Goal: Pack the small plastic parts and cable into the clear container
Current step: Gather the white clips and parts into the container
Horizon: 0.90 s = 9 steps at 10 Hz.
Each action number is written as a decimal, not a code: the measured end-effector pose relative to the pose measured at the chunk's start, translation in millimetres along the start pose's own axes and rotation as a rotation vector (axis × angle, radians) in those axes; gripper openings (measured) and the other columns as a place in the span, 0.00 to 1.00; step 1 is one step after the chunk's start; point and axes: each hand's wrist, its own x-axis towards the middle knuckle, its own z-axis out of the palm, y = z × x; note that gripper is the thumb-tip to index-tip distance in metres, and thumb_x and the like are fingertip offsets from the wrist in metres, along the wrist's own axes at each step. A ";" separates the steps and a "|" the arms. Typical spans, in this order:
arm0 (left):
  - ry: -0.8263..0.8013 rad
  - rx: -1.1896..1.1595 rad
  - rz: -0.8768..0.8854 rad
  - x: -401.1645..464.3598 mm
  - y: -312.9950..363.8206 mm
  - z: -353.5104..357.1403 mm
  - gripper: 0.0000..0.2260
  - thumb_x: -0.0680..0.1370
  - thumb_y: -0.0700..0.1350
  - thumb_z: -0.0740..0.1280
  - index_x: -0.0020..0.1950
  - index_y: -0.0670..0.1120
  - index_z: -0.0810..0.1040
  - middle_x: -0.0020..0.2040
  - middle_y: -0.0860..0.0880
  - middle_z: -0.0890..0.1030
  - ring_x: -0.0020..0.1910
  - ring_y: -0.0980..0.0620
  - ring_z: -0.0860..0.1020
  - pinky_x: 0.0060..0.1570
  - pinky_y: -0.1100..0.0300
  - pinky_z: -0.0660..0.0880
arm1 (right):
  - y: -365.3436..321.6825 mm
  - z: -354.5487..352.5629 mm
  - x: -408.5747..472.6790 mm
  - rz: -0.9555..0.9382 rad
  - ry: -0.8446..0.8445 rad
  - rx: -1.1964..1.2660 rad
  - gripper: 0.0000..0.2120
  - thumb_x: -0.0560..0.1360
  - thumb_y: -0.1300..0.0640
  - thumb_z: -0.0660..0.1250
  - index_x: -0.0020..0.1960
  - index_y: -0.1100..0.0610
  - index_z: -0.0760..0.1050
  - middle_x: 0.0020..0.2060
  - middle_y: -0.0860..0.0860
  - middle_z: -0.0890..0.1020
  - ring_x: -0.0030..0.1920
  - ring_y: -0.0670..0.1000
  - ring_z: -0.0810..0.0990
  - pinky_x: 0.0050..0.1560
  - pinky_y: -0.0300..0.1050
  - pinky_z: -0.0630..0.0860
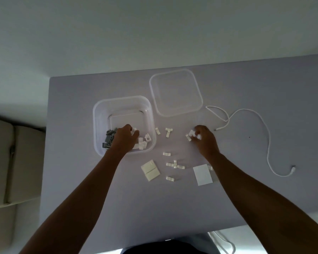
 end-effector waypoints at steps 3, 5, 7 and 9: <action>-0.038 0.061 0.069 1.2 -5.6 0.1 0.16 0.79 0.53 0.64 0.59 0.42 0.75 0.50 0.47 0.74 0.51 0.45 0.76 0.48 0.55 0.70 | -39.5 27.1 12.8 -0.080 -0.154 -0.163 0.06 0.73 0.63 0.68 0.45 0.57 0.71 0.42 0.54 0.79 0.43 0.55 0.77 0.41 0.48 0.76; 0.042 0.188 0.308 -3.0 -12.6 -0.3 0.09 0.77 0.48 0.69 0.51 0.44 0.77 0.41 0.49 0.76 0.40 0.48 0.77 0.37 0.60 0.68 | -58.8 34.2 17.9 -0.074 -0.041 0.068 0.07 0.72 0.66 0.68 0.50 0.62 0.76 0.46 0.55 0.81 0.47 0.53 0.79 0.49 0.45 0.76; -0.074 -0.023 0.032 -3.0 -5.3 2.6 0.17 0.78 0.55 0.63 0.59 0.43 0.75 0.39 0.55 0.71 0.48 0.46 0.76 0.48 0.54 0.72 | -84.7 46.6 28.7 -0.152 -0.139 0.054 0.10 0.72 0.59 0.73 0.49 0.61 0.75 0.45 0.54 0.78 0.45 0.52 0.78 0.47 0.43 0.75; -0.068 -0.029 0.066 -3.4 -7.1 6.3 0.15 0.79 0.54 0.63 0.55 0.43 0.75 0.47 0.47 0.77 0.47 0.47 0.76 0.48 0.54 0.73 | -75.6 47.9 16.4 -0.093 -0.134 0.018 0.13 0.70 0.60 0.75 0.40 0.56 0.69 0.44 0.52 0.73 0.38 0.48 0.73 0.40 0.36 0.70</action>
